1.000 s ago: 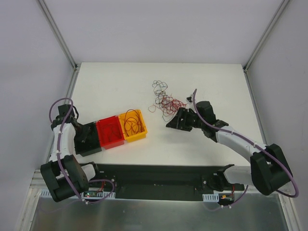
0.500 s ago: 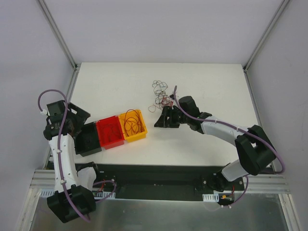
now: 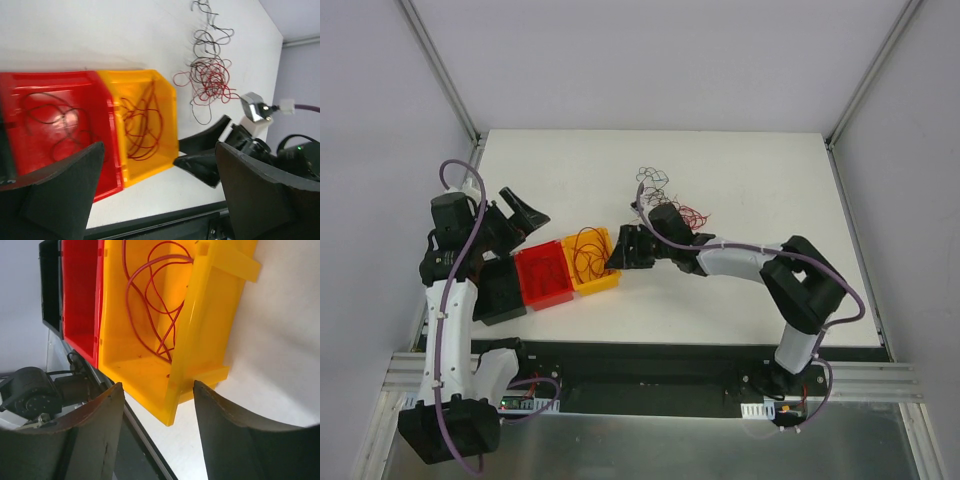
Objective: Untangle the cables
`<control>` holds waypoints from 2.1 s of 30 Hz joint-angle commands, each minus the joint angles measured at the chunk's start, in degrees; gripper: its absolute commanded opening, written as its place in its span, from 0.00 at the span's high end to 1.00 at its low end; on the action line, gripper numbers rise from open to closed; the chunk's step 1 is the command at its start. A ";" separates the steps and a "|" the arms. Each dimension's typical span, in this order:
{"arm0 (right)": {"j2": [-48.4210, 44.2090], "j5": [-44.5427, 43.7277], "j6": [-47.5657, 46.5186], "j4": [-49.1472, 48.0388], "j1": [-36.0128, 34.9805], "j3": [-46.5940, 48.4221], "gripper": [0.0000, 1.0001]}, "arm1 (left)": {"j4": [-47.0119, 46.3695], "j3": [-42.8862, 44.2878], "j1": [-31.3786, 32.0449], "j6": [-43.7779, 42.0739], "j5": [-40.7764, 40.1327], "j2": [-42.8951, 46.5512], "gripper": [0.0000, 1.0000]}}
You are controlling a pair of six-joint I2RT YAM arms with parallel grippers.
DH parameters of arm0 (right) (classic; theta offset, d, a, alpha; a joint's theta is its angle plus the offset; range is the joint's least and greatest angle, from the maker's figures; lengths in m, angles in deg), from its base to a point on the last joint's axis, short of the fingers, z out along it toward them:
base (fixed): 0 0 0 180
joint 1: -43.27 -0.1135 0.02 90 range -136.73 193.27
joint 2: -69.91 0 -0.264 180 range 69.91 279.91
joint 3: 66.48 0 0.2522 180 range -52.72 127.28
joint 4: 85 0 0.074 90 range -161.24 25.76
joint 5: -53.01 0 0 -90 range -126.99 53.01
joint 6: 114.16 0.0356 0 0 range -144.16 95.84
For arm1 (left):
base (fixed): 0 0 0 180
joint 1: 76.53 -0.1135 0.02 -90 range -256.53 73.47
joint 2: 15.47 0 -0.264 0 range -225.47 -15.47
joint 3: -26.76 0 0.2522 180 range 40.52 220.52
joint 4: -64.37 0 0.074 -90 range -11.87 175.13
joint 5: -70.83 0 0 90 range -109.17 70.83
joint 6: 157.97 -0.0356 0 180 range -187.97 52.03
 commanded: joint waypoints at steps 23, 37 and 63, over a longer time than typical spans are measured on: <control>-12.01 -14.31 -5.89 17.53 15.97 0.58 0.39 | -11.45 35.01 27.73 -1.51 4.85 -30.60 0.13; -2.44 -21.79 -27.98 31.77 24.41 16.31 0.40 | -9.43 29.84 28.71 -9.35 6.53 -34.31 0.14; -6.72 -10.01 6.24 13.23 30.48 8.58 0.98 | -9.52 29.84 28.80 -6.98 11.45 -36.25 0.04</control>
